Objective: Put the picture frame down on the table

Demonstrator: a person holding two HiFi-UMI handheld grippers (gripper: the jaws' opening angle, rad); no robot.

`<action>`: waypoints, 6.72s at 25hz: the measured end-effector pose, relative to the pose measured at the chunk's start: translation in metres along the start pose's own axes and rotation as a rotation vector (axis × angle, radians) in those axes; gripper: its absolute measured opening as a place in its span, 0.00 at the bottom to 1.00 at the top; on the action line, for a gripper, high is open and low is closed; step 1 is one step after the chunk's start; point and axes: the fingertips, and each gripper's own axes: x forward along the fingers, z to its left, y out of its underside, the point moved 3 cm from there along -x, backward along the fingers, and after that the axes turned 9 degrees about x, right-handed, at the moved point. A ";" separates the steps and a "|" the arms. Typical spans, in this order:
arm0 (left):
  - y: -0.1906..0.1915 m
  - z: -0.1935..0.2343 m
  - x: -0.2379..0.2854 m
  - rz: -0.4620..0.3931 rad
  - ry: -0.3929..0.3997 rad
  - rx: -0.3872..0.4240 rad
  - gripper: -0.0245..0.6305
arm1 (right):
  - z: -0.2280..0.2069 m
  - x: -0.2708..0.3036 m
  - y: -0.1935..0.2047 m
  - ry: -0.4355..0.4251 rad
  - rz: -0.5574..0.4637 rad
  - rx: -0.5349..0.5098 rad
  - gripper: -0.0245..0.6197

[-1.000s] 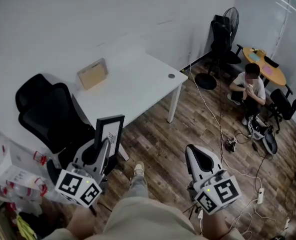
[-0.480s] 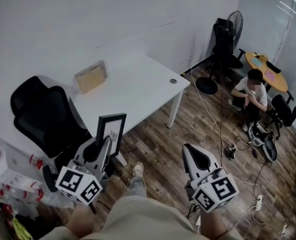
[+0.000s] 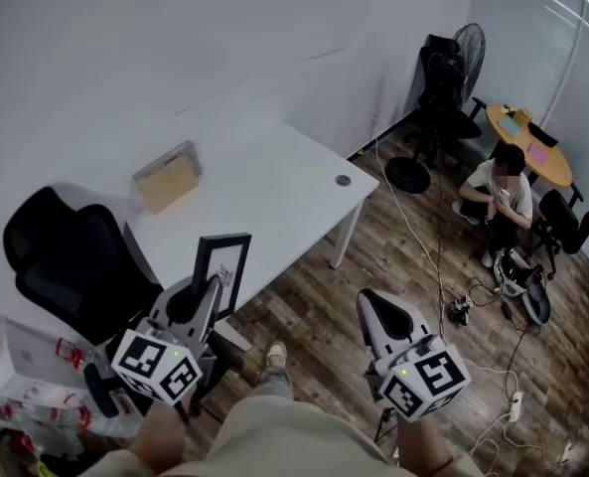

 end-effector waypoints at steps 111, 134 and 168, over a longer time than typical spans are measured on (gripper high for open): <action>0.380 0.187 0.184 0.640 -0.774 -0.645 0.34 | -0.089 0.491 0.167 -0.722 0.974 -0.005 0.08; 0.320 0.200 0.161 0.574 -0.840 -0.539 0.37 | -0.070 0.487 0.119 -0.798 0.808 0.061 0.08; 0.015 0.189 0.145 0.146 -0.775 0.020 0.08 | -0.030 0.436 -0.065 -0.926 0.232 -0.073 0.07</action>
